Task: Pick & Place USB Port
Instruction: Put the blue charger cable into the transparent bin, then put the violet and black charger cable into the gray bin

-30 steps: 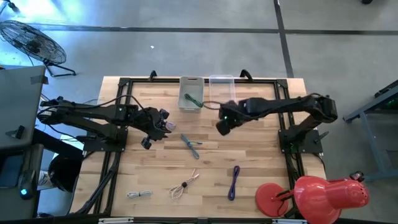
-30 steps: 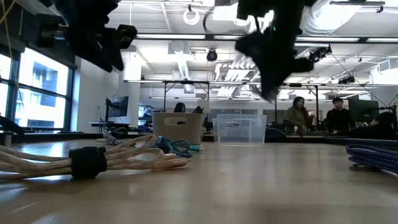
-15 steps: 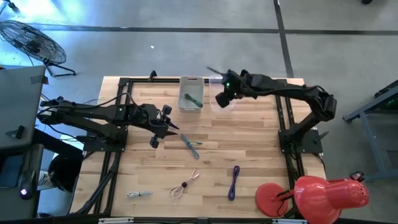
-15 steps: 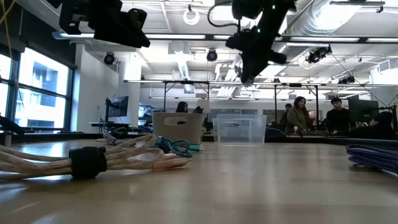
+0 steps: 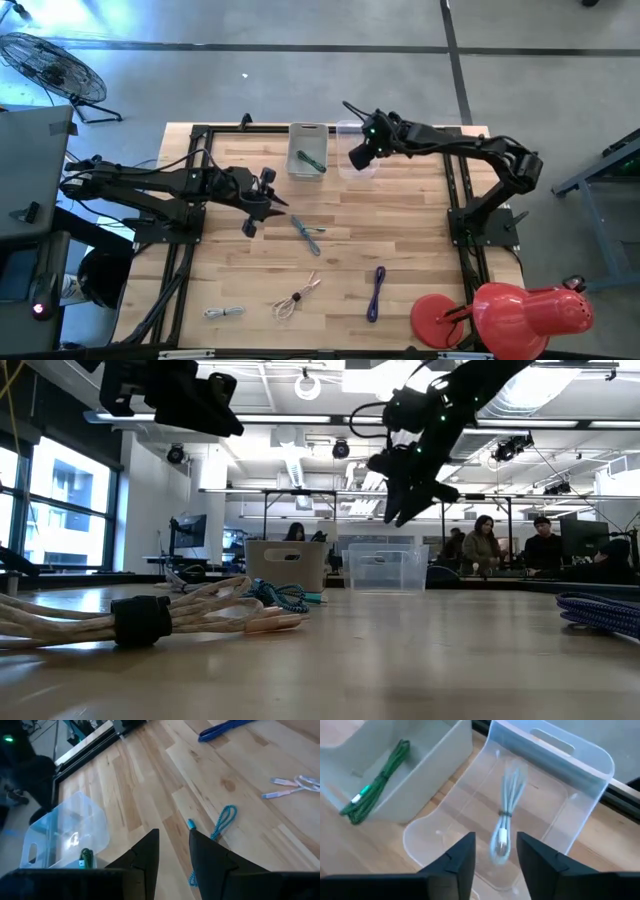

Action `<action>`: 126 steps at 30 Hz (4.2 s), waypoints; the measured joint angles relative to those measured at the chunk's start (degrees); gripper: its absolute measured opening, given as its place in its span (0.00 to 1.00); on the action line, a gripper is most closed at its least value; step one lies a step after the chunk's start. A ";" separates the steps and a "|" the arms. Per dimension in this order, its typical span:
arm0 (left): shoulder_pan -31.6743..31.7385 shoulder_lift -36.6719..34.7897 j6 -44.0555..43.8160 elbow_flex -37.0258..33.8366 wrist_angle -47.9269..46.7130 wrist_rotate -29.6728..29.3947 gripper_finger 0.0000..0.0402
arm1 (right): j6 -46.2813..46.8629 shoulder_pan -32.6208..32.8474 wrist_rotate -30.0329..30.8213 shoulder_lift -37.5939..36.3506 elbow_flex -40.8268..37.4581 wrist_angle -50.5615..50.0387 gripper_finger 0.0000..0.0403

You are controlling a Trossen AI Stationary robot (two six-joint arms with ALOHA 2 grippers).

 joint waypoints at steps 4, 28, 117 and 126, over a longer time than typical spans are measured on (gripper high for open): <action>0.00 0.00 0.01 0.00 0.00 -2.87 0.26 | -2.73 0.56 1.02 0.00 -0.18 1.19 0.40; 0.00 0.00 0.00 0.02 -1.88 -4.48 0.26 | -29.87 22.55 -26.60 -15.76 -0.12 -8.06 0.46; 0.00 7.06 -8.99 0.04 4.78 -8.83 0.26 | -38.45 62.50 -5.93 11.34 -0.14 -15.52 0.37; -0.01 7.06 -8.99 0.04 4.76 -8.81 0.26 | -42.26 62.51 -5.40 11.34 -0.14 -13.73 0.37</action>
